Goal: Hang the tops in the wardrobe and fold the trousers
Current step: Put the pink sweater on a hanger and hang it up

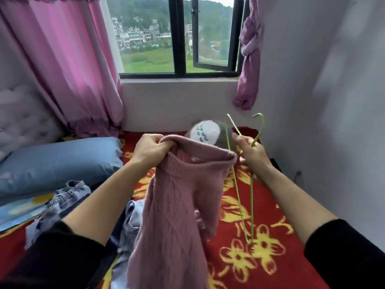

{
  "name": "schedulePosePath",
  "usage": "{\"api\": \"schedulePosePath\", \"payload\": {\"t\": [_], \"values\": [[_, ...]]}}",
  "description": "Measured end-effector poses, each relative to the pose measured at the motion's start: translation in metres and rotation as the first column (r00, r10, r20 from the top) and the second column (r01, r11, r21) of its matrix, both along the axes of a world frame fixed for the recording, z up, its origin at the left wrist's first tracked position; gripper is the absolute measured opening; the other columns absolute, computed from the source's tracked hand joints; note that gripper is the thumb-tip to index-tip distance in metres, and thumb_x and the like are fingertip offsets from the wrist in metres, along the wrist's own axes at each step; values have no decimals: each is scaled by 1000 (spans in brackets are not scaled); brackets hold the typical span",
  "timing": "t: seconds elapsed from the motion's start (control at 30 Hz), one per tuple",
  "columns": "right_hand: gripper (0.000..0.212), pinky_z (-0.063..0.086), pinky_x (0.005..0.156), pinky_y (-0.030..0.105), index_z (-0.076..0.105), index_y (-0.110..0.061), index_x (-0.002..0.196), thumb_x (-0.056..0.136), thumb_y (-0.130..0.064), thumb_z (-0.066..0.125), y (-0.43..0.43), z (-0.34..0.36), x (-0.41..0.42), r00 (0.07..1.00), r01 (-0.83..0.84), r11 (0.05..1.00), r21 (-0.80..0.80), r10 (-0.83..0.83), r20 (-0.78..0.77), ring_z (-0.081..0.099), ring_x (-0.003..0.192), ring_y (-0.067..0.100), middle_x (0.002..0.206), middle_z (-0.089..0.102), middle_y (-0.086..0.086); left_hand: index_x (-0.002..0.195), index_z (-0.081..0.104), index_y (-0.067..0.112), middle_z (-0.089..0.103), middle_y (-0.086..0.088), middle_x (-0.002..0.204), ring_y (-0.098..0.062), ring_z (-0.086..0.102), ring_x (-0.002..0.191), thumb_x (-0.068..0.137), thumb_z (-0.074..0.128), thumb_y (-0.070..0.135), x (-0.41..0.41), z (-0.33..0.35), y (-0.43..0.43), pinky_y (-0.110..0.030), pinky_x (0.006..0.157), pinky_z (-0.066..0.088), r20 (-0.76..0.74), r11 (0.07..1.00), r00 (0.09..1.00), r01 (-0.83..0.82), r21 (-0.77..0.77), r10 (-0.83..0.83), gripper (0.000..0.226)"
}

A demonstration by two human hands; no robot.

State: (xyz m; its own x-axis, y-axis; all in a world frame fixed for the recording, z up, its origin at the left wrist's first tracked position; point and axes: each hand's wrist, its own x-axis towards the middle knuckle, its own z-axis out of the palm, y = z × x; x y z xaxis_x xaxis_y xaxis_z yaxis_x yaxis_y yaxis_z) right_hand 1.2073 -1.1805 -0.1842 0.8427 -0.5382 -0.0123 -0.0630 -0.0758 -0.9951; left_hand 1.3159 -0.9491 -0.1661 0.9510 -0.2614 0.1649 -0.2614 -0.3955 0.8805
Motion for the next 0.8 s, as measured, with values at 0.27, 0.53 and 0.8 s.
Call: {"api": "schedulePosePath", "payload": {"t": [0.27, 0.53, 0.8], "values": [[48, 16, 34, 15, 59, -11, 78, 101, -46, 36, 12, 41, 7, 957, -193, 905, 379, 88, 277, 19, 34, 7, 46, 22, -5, 58, 59, 15, 49, 6, 51, -14, 43, 53, 71, 62, 52, -15, -51, 8, -31, 56, 34, -122, 980, 992, 5, 200, 19, 39], [47, 16, 33, 17, 43, -11, 50, 96, -21, 51, 45, 56, 12, 879, -224, 859, 460, -26, 476, 20, 31, 8, 38, 30, -4, 71, 66, 1, 54, 1, 62, -11, 46, 60, 83, 66, 35, -28, -44, 17, -28, 57, 36, -93, 977, 995, 55, 204, -37, 36], [47, 15, 36, 16, 47, -13, 46, 93, -13, 50, 48, 56, 20, 831, -290, 877, 384, 31, 556, 22, 30, 8, 35, 33, -5, 73, 69, 10, 57, 5, 64, -6, 48, 60, 86, 66, 34, -33, -34, 25, -20, 51, 37, -145, 988, 989, 36, 152, -14, 27]]}}
